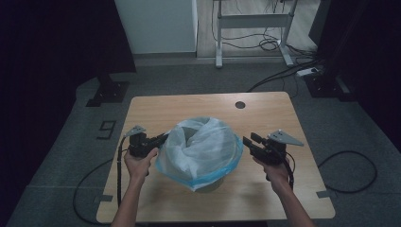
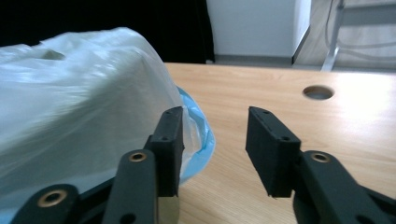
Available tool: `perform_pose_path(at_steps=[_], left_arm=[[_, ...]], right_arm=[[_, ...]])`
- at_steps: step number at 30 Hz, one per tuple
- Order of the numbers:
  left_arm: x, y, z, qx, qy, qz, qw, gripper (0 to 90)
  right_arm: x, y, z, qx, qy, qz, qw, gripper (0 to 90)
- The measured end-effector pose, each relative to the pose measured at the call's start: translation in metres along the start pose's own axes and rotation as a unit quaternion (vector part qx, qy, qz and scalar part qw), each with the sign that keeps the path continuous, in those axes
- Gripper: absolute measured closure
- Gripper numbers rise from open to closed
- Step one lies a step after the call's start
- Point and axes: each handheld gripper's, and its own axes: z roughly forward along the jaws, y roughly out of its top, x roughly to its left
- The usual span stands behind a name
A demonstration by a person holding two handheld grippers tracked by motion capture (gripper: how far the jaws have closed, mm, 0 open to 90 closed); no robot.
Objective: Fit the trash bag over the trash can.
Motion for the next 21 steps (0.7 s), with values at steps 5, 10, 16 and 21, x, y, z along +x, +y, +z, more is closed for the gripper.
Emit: perform_pose_path(at_steps=[5, 10, 16, 21], left_arm=[[-0.002, 0.000, -0.001, -0.001, -0.002, 0.002, 1.0000, 83.1], [-0.003, 0.000, -0.001, -0.003, -0.003, 0.001, 1.0000, 82.9], [-0.006, 0.001, -0.002, -0.003, -0.003, 0.003, 1.0000, 82.9], [-0.008, 0.004, -0.003, -0.004, -0.004, 0.007, 1.0000, 82.8]], right_arm=[[0.006, 0.001, -0.029, -0.018, 0.034, -0.015, 0.9991, 50.5], [0.021, -0.005, -0.046, -0.019, 0.095, -0.032, 0.9948, 44.3], [0.045, -0.012, -0.049, -0.011, 0.141, -0.064, 0.9879, 37.9], [0.054, -0.013, -0.045, -0.006, 0.163, -0.090, 0.9826, 35.1]])
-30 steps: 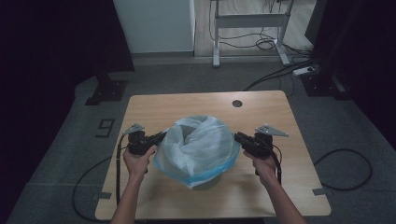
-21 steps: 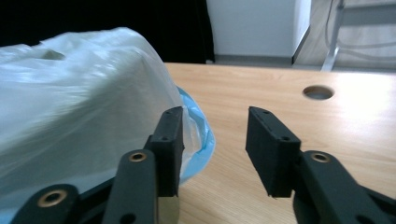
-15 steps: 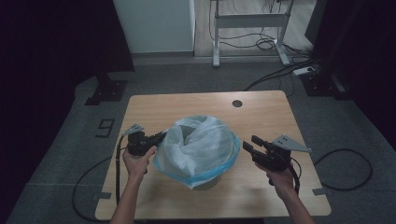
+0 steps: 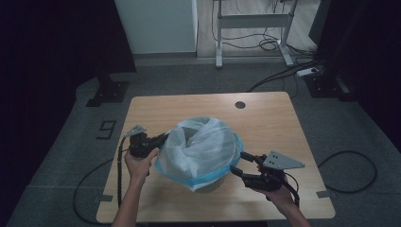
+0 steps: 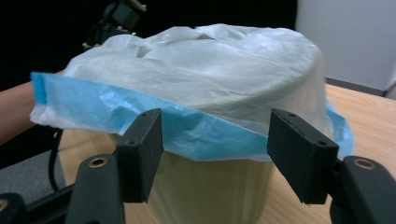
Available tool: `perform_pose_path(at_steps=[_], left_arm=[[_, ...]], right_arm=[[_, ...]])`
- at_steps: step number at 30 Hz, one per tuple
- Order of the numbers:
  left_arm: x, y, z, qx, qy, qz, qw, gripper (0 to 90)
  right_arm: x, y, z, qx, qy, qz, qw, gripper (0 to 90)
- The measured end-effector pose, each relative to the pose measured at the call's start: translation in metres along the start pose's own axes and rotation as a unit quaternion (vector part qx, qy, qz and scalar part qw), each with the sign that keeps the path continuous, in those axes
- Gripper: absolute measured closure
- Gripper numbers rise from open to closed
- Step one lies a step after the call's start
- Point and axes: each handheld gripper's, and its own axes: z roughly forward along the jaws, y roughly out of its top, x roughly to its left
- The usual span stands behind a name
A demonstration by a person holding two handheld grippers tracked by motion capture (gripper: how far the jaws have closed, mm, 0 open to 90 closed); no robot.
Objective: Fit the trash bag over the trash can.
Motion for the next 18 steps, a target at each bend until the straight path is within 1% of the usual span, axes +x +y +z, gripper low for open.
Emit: perform_pose_path(at_steps=[3, 4, 5, 7, 8, 10, 12, 13, 14, 18], left_arm=[[0.000, 0.000, -0.001, 0.000, 0.000, 0.001, 1.0000, 82.8], [0.000, 0.000, -0.001, 0.000, 0.000, 0.001, 1.0000, 82.8], [0.000, 0.000, -0.001, 0.000, 0.000, 0.001, 1.0000, 82.8], [0.000, -0.001, 0.000, 0.000, 0.000, 0.000, 1.0000, 82.9], [0.000, -0.001, 0.000, 0.000, 0.000, 0.000, 1.0000, 82.9], [0.000, -0.002, 0.000, 0.000, -0.001, 0.000, 1.0000, 82.9], [-0.001, -0.002, 0.000, 0.000, -0.001, 0.000, 1.0000, 82.9], [-0.001, -0.002, 0.001, 0.000, -0.001, 0.000, 1.0000, 82.9], [0.000, -0.002, 0.001, 0.000, -0.001, 0.000, 1.0000, 82.9], [0.000, -0.003, 0.002, 0.001, -0.002, -0.002, 1.0000, 82.9]], right_arm=[[0.004, 0.000, 0.001, -0.002, 0.022, -0.012, 0.9997, 35.3], [0.007, 0.000, 0.002, 0.000, 0.031, -0.024, 0.9992, 35.3], [0.009, 0.000, 0.003, 0.004, 0.033, -0.033, 0.9989, 35.3], [0.012, 0.000, 0.004, 0.012, 0.030, -0.050, 0.9982, 35.3], [0.013, 0.000, 0.005, 0.013, 0.023, -0.059, 0.9979, 35.5], [0.014, 0.001, 0.006, 0.014, 0.015, -0.066, 0.9976, 39.1], [0.015, 0.000, 0.006, 0.012, -0.004, -0.075, 0.9971, 46.4], [0.017, 0.000, 0.005, 0.008, -0.013, -0.082, 0.9965, 54.0], [0.020, -0.001, 0.004, 0.006, -0.020, -0.090, 0.9957, 58.7], [0.028, -0.001, 0.004, 0.009, -0.032, -0.106, 0.9938, 73.9]])
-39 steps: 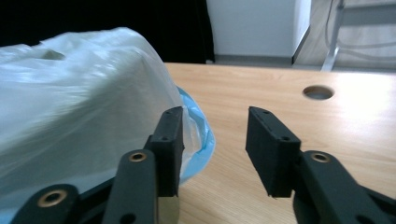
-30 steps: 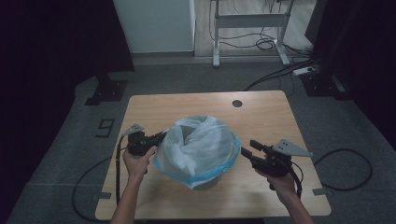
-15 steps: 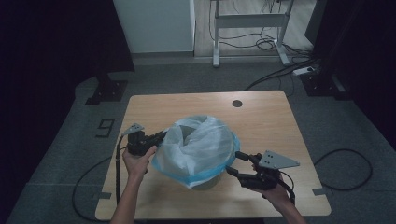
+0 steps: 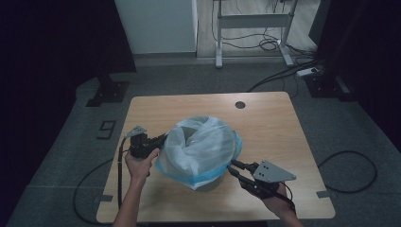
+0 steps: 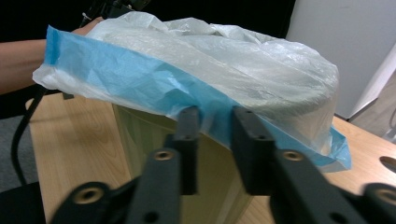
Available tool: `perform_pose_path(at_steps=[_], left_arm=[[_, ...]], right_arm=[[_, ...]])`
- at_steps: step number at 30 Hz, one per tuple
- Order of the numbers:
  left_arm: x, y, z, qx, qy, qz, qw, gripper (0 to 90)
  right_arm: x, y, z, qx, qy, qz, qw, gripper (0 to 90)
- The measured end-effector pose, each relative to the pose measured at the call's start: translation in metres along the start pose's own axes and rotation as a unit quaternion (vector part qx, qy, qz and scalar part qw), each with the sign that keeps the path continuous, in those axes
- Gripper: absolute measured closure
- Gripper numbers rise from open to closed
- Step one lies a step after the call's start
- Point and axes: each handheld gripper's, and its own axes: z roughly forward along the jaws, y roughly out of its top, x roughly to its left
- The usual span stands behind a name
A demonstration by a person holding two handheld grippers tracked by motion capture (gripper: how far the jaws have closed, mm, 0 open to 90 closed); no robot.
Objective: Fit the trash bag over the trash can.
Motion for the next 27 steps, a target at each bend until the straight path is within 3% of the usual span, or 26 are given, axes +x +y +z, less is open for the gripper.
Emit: perform_pose_path(at_steps=[3, 7, 8, 11, 14, 19, 23, 27], left_arm=[[-0.001, -0.001, 0.001, -0.001, -0.001, 0.000, 1.0000, 82.9], [-0.001, -0.001, 0.000, 0.000, -0.001, -0.001, 1.0000, 82.8], [-0.001, -0.001, 0.000, 0.000, -0.001, 0.000, 1.0000, 82.8], [-0.001, -0.001, 0.000, 0.000, -0.001, 0.000, 1.0000, 82.8], [0.000, -0.001, -0.001, -0.001, 0.000, -0.001, 1.0000, 82.8], [-0.001, 0.000, -0.002, -0.003, -0.002, -0.001, 1.0000, 82.8], [0.000, 0.000, -0.003, -0.005, -0.002, -0.002, 1.0000, 82.8], [0.001, 0.000, -0.004, -0.006, -0.003, -0.002, 1.0000, 82.8]], right_arm=[[0.003, 0.000, 0.000, 0.003, -0.007, -0.009, 0.9999, 87.9], [0.006, 0.000, -0.002, -0.003, -0.004, -0.013, 0.9999, 88.9], [0.007, 0.001, -0.003, -0.006, -0.004, -0.015, 0.9999, 86.8], [0.011, 0.011, -0.010, -0.023, 0.012, -0.020, 0.9995, 63.4], [0.014, 0.022, -0.011, -0.037, 0.033, -0.027, 0.9984, 49.0], [0.009, 0.041, 0.001, -0.018, 0.090, -0.044, 0.9948, 39.6], [0.004, 0.044, 0.012, 0.002, 0.116, -0.040, 0.9925, 38.7], [0.006, 0.039, 0.014, 0.013, 0.120, -0.052, 0.9914, 41.1]])
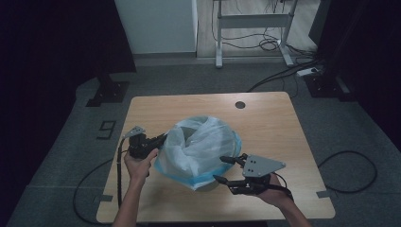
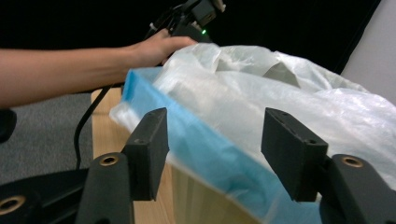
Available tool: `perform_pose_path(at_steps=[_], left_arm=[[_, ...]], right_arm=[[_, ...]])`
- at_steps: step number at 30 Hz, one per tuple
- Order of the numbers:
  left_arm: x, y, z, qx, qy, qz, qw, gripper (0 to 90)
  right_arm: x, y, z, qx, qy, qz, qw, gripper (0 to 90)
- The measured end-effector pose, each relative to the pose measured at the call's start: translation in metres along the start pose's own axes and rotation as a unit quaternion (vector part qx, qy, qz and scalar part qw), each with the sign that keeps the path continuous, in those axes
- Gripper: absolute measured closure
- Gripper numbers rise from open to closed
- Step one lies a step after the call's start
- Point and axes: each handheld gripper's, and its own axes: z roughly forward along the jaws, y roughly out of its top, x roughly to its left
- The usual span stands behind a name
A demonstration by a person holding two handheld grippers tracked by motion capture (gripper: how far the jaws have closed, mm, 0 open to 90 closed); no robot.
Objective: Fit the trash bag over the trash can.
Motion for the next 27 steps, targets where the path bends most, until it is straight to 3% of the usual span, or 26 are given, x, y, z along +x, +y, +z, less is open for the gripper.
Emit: perform_pose_path(at_steps=[3, 10, 17, 21, 27], left_arm=[[0.001, 0.000, 0.000, 0.001, 0.001, -0.001, 1.0000, 82.8], [0.000, 0.000, 0.000, 0.001, 0.002, -0.001, 1.0000, 82.8], [0.001, 0.000, -0.001, 0.000, 0.003, -0.002, 1.0000, 82.7], [0.000, 0.000, 0.000, 0.002, 0.002, -0.002, 1.0000, 82.7], [-0.001, -0.001, 0.001, 0.002, 0.001, -0.002, 1.0000, 82.6]], right_arm=[[0.004, -0.005, -0.001, 0.002, -0.004, -0.016, 0.9999, 43.7], [0.011, -0.011, -0.007, 0.001, -0.038, -0.048, 0.9981, 52.5], [0.016, -0.023, -0.014, -0.004, -0.036, -0.041, 0.9985, 53.5], [0.017, -0.031, -0.011, 0.005, -0.026, -0.032, 0.9991, 54.1], [0.018, -0.043, -0.002, 0.008, -0.031, -0.010, 0.9994, 54.5]])
